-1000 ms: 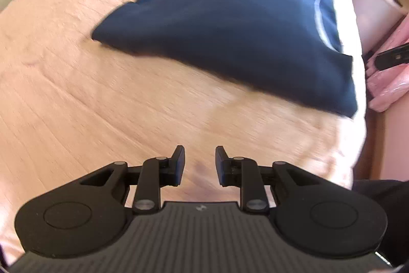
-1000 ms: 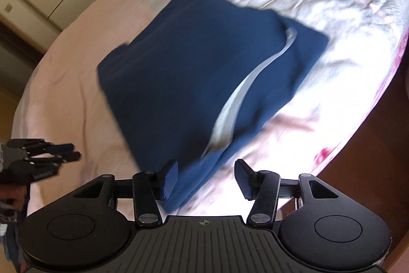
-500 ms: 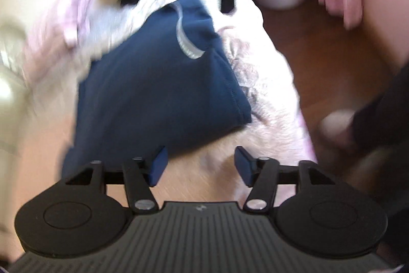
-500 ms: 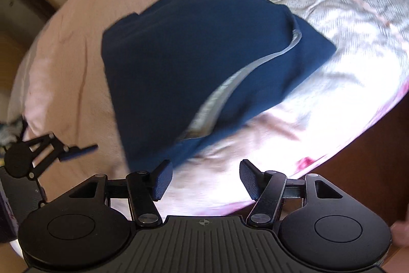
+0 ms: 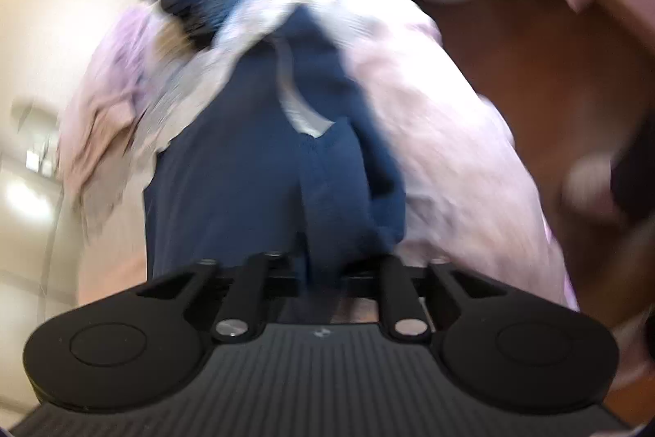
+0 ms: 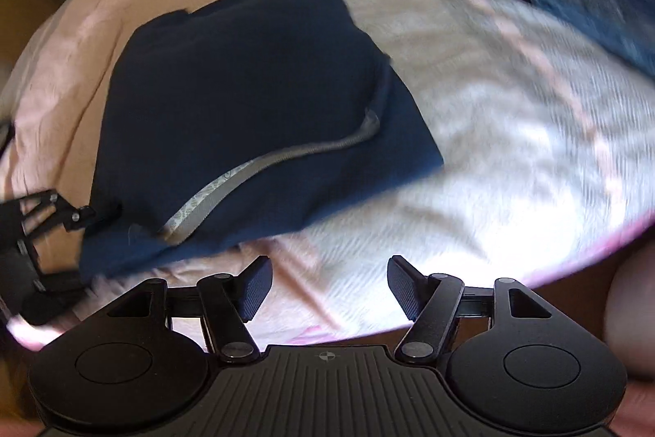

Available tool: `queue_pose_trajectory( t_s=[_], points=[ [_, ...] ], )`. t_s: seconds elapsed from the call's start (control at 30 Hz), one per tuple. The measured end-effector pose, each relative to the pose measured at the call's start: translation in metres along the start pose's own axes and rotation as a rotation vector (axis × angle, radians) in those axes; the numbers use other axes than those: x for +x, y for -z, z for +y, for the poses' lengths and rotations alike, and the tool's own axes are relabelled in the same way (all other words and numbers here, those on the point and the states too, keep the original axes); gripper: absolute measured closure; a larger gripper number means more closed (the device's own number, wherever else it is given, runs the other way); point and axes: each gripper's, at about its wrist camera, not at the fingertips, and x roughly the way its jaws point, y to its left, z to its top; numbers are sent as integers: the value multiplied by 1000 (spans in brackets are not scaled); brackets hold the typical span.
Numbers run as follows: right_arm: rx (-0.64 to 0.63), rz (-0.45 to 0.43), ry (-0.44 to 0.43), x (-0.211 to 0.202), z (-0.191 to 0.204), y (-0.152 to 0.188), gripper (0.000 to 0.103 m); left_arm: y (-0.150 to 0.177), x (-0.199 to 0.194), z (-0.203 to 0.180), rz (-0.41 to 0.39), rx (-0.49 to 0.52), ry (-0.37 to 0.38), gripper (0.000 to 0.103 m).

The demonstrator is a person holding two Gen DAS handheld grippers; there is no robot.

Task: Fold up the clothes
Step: 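Grasp the navy sweatshirt edge with the left gripper while the right gripper grasps the other end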

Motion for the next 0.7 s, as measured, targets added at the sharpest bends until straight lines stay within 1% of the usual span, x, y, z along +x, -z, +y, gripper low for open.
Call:
queue_pose_trajectory(
  t_s=[0.03, 0.07, 0.13, 0.2, 0.23, 0.27, 0.33, 0.4, 0.47, 0.53, 0.57, 0.67, 0.7],
  points=[
    [-57, -10, 5, 0, 4, -2, 31, -2, -5, 16, 8, -91, 12, 93],
    [-143, -26, 11, -1, 12, -3, 24, -4, -9, 31, 16, -183, 23, 93],
    [-344, -60, 25, 0, 32, -3, 19, -5, -16, 60, 24, -337, 40, 94],
    [-551, -83, 42, 6, 53, 0, 18, -5, -20, 84, 22, -449, 46, 94],
    [-634, -91, 52, 11, 61, 3, 18, -5, -21, 97, 22, -504, 49, 94],
    [-717, -100, 63, 17, 69, 5, 18, -5, -22, 104, 21, -524, 46, 94],
    [-877, -137, 92, 28, 81, 12, 18, -5, -27, 114, 19, -536, 44, 94],
    [-1026, -202, 125, 40, 90, 18, 18, -5, -30, 116, 15, -532, 45, 94],
    [-1120, -282, 137, 50, 97, 22, 18, -4, -34, 113, 13, -511, 45, 94],
    [-1179, -359, 148, 61, 99, 24, 18, -5, -35, 107, 14, -480, 49, 94],
    [-1200, -380, 162, 68, 98, 25, 18, -5, -36, 104, 16, -463, 50, 94],
    [-1246, -399, 219, 85, 81, 19, 19, -6, -34, 93, 26, -426, 56, 94],
    [-1253, -388, 249, 89, 72, 16, 22, -6, -33, 89, 29, -407, 55, 94]
  ],
)
